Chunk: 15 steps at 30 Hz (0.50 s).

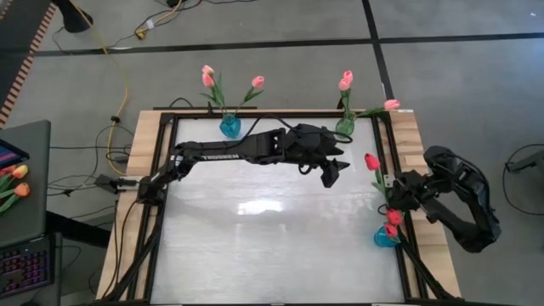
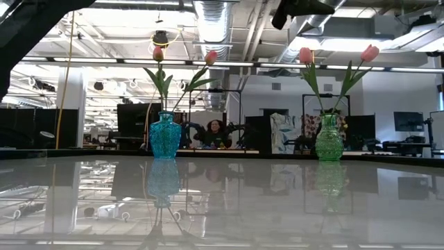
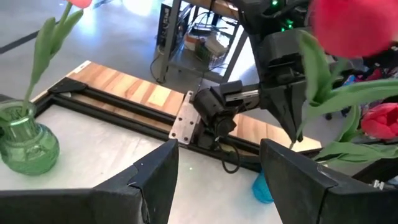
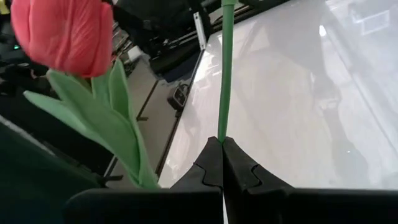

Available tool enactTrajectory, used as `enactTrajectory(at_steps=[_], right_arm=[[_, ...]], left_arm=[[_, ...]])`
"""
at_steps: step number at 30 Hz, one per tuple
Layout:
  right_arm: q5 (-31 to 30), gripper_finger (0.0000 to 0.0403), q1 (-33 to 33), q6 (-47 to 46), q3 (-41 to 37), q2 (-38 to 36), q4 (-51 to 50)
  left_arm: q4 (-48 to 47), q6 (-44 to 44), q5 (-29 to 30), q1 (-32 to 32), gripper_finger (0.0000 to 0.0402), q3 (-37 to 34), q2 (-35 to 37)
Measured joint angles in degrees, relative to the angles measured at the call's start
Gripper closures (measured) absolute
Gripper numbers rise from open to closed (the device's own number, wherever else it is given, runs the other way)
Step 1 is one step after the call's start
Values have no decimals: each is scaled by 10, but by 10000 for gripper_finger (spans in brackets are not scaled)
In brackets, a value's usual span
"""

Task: Sort flowers into vase by color
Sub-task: Put the red tulip into the bottom blue vase

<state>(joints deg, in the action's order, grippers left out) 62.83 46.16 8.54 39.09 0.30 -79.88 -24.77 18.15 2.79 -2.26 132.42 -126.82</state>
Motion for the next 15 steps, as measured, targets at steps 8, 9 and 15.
enactTrajectory(at_steps=[8, 9, 15], right_arm=[[-7, 385, 25, 18, 0, 0, -26], [-7, 385, 25, 20, 0, 0, -28], [-6, 385, 25, 39, 0, 0, -23]], left_arm=[[-4, -9, -26, -10, 189, 0, 0], [-2, -9, -29, -11, 189, 0, 0], [116, 0, -107, 4, 189, -1, -19]])
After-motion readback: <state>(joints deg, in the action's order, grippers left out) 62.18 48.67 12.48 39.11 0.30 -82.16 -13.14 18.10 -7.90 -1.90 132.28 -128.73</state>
